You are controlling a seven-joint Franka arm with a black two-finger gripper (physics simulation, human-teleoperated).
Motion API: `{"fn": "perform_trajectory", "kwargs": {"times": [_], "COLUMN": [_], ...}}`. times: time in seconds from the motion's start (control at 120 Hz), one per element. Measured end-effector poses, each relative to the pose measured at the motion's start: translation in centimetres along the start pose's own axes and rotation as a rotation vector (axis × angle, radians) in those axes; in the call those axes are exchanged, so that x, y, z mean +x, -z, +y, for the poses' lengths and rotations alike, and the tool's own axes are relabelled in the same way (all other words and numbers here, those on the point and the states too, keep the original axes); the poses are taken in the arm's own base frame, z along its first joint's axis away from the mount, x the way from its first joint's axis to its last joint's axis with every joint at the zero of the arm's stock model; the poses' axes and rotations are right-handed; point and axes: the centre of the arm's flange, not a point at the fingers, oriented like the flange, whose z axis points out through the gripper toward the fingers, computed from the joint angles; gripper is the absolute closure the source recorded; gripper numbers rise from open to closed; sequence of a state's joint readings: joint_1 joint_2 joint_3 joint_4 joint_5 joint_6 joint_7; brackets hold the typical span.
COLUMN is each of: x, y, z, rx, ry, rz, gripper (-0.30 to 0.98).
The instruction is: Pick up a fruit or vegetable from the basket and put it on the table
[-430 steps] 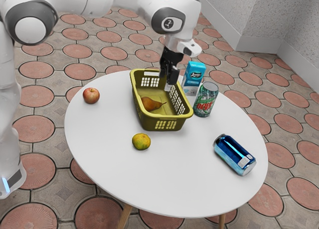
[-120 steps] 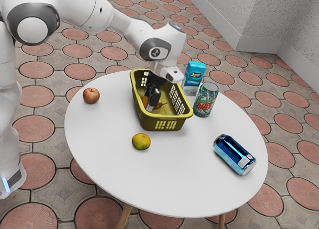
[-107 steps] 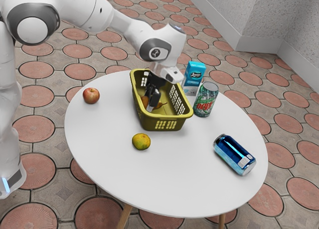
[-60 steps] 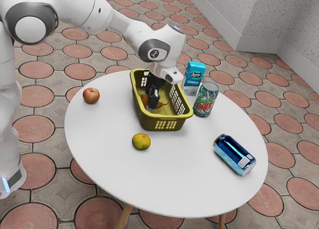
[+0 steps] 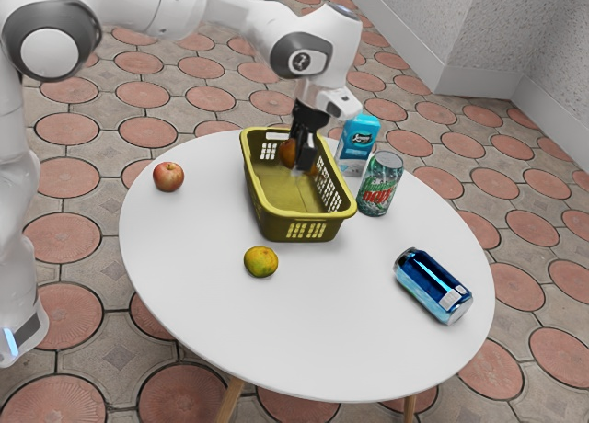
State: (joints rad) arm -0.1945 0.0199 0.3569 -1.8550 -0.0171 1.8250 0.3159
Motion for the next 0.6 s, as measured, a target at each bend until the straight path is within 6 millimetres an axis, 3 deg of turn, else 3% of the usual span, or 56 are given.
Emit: {"fn": "perform_trajectory", "kwargs": {"times": [0.233,0.458,0.6], "x": [-1.7,-4.0,-4.0], "y": [3.4,5.5,6.5], "z": [1.7,0.0,3.3], "rx": [-0.018,-0.029,-0.027], "ry": [-0.038,-0.012,-0.077], "rz": [-0.017,-0.020,-0.016], "gripper": [0.47,0.53,0.52]}}
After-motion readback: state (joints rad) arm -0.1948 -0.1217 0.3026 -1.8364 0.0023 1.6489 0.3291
